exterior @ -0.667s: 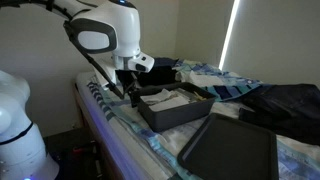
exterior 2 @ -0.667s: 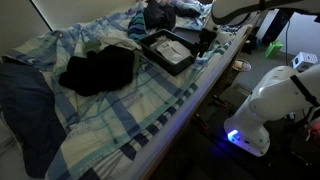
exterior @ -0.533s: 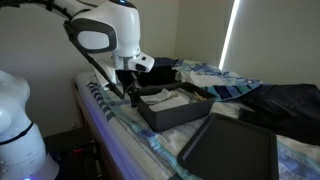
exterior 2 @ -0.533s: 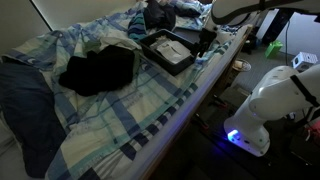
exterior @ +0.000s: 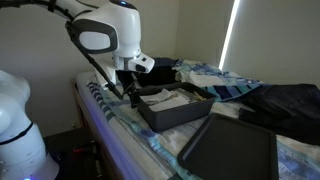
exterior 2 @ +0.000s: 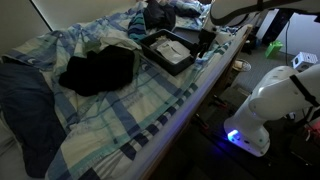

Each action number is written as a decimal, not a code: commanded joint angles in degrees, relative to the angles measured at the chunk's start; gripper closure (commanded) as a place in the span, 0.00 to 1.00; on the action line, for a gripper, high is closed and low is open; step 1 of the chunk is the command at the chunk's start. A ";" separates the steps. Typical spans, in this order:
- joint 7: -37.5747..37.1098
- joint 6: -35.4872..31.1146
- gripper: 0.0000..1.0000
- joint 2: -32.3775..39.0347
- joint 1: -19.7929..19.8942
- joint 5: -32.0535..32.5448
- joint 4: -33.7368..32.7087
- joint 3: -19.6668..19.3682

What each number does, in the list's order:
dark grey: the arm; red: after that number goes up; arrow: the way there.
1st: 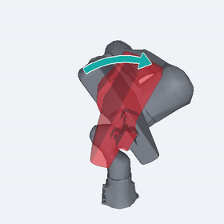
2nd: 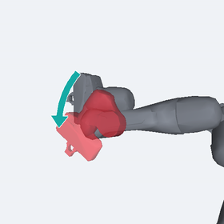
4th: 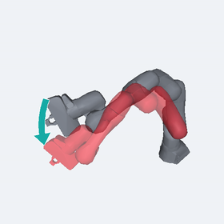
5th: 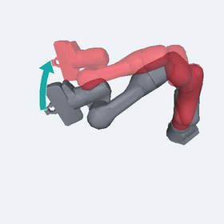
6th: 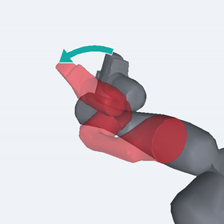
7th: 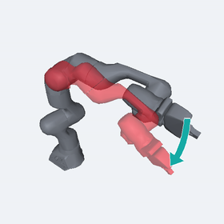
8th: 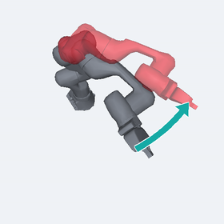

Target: Move the black box to the right

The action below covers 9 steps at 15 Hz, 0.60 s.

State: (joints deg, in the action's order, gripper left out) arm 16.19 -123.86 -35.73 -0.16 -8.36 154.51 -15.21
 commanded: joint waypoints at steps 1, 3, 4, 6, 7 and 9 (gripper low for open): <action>-4.86 0.64 0.00 1.89 2.01 -0.18 -1.32 3.37; -7.78 0.98 0.00 2.11 2.49 -0.35 -1.63 4.57; -8.99 1.21 0.00 2.11 2.70 -0.42 -1.82 5.07; -11.31 2.14 0.00 1.67 3.07 -0.75 -2.51 5.75; -12.22 2.69 0.00 1.20 3.23 -1.03 -2.92 5.83; -13.84 3.81 0.00 0.42 3.73 -1.28 -3.95 5.82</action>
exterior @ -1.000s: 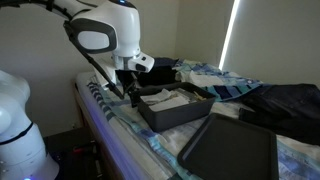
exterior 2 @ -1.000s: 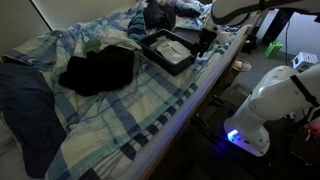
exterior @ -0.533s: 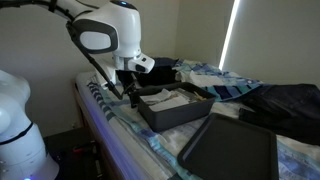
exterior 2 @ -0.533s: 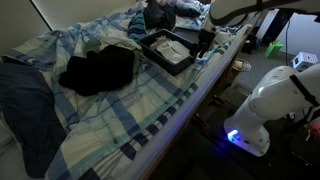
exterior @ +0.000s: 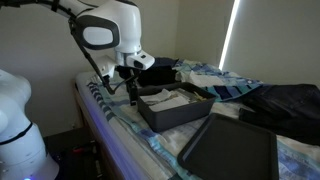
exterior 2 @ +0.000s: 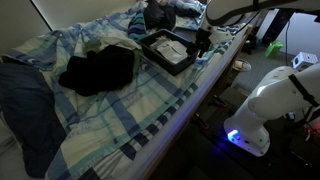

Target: Move the black box to the right

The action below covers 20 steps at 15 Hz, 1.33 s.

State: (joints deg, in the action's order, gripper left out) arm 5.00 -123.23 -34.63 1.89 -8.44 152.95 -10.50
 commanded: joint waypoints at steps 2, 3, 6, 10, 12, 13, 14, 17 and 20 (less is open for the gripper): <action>-5.03 3.49 0.00 -0.56 2.51 -1.02 -3.58 1.49; -7.43 2.67 0.00 -0.21 3.51 -0.20 -4.00 2.34; -15.18 1.45 0.00 0.29 6.37 1.41 -4.72 4.96; -23.73 1.43 0.00 0.75 8.71 1.52 -5.01 7.70; -20.55 1.36 0.00 -0.12 7.69 0.65 -4.09 6.68; -20.40 1.36 0.00 -0.11 7.43 0.29 -4.09 6.69; -20.39 1.36 0.00 -0.11 7.32 0.23 -4.09 6.71; -22.76 1.40 0.00 0.26 7.83 0.31 -4.53 7.44; -32.85 2.20 0.00 0.45 10.46 1.35 -5.06 10.40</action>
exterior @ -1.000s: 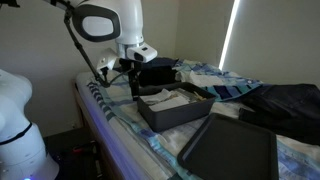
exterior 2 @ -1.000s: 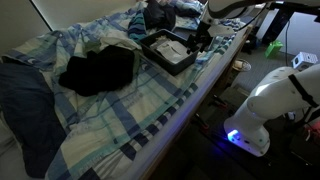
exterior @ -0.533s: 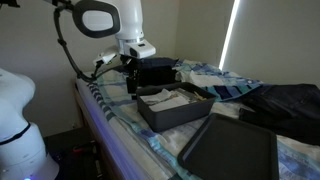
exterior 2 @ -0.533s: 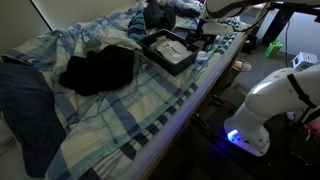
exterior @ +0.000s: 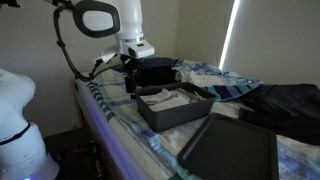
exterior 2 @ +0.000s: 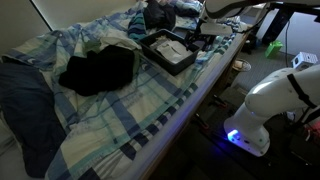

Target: Move the black box to the right

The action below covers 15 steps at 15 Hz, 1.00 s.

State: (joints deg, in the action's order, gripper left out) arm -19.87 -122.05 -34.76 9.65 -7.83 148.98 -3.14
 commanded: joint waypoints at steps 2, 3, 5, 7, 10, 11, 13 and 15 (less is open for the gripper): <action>-14.39 2.43 0.00 0.69 4.01 0.66 -1.37 4.60; -17.56 2.83 0.00 0.75 4.71 0.83 -1.33 5.49; -24.05 3.00 0.00 0.73 5.70 1.32 -1.04 6.92; -26.85 1.52 0.00 1.22 4.64 -0.93 -0.57 6.05; -31.73 -0.03 0.00 3.02 4.45 -0.65 0.13 6.36; -33.25 -0.37 0.00 3.65 4.39 -0.37 0.46 6.51; -36.25 -1.21 0.00 5.08 4.38 0.31 1.14 6.81; -38.50 -2.51 0.00 6.37 4.17 0.56 2.09 6.72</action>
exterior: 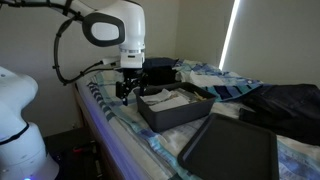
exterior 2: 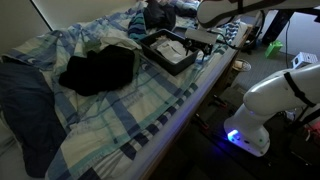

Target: Move the black box to the right

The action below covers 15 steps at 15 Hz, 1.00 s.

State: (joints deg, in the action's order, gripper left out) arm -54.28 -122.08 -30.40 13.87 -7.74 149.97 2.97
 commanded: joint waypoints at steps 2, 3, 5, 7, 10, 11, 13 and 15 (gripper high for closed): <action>-5.49 -3.70 0.00 3.29 -0.47 0.41 1.21 0.33; -5.97 -4.23 0.00 3.61 -0.61 0.41 1.16 0.19; -6.86 -4.67 0.28 4.04 -0.75 0.56 0.97 0.04; -7.49 -5.50 0.44 4.15 -0.88 0.59 0.82 -0.04; -8.92 -6.87 0.66 4.20 -1.04 0.78 0.64 -0.01; -9.27 -7.63 0.72 4.10 -1.04 0.87 1.16 -0.08; -9.70 -8.63 0.87 4.21 -1.02 0.98 1.31 -0.12; -10.28 -9.49 0.97 4.39 -0.99 1.10 1.41 -0.10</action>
State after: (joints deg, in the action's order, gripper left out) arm -62.44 -130.26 -26.38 12.93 -7.70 150.67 3.06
